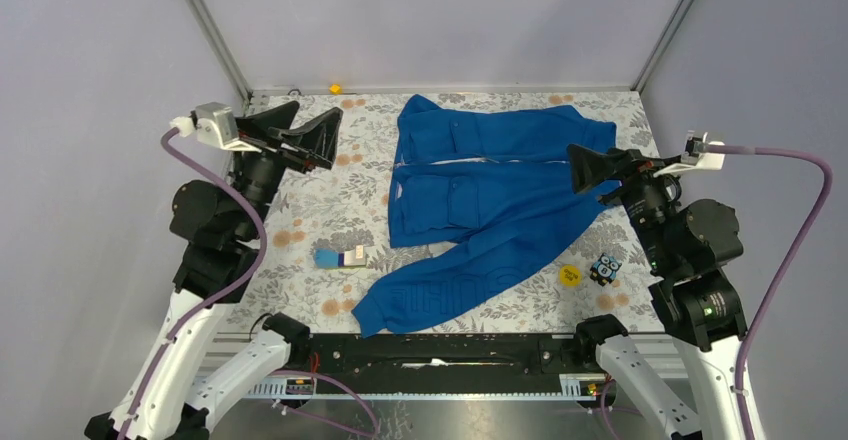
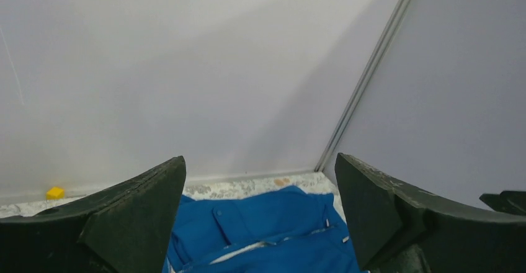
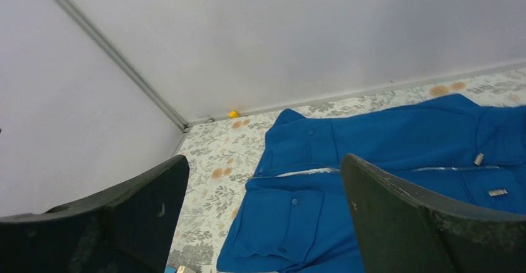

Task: Zip up the jacket

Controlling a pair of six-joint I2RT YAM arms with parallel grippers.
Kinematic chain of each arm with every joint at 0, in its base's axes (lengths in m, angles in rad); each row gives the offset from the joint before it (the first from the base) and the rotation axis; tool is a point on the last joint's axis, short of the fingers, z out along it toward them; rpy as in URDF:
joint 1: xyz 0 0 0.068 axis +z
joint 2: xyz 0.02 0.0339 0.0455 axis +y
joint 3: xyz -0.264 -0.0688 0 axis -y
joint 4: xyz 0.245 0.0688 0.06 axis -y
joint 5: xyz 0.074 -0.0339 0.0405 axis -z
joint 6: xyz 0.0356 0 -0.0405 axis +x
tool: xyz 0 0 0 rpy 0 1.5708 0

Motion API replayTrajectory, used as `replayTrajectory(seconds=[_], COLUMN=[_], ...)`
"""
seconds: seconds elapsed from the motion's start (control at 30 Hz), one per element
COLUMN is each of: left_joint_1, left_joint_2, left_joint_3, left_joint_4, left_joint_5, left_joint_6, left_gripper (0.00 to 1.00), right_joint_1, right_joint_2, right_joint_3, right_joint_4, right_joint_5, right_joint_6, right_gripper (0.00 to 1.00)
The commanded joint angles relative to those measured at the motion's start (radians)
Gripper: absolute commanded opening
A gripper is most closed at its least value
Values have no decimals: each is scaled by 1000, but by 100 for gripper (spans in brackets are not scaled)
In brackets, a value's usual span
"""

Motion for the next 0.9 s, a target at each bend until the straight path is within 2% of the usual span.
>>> replayTrajectory(seconds=[0.0,0.1,0.37,0.5,0.6,0.77,0.87], left_joint_1=[-4,-3,2,51,60,85,116], left_joint_2=[39,80,190,225,242,321,402], left_joint_3=[48,72,61,28,-9,2,-1], left_joint_4=[-41,-118,-249,-238,-180,-204,-139], left_joint_5=[74,87,204,374,436,395,452], left_joint_6=[15,12,-40,-108,-171,-183,-265], left_gripper=[99,99,99,99,99,99,99], right_joint_1=[-4,-4,-4,-5,-4,-4,4], right_joint_2=[38,74,219,195,183,358,495], right_joint_3=[12,5,-40,-164,-251,-230,-209], right_joint_4=[-47,-69,-115,10,129,259,389], right_joint_5=[104,125,-49,-139,-188,-340,-384], right_joint_6=[25,51,74,128,79,49,75], right_gripper=[98,98,98,98,98,98,99])
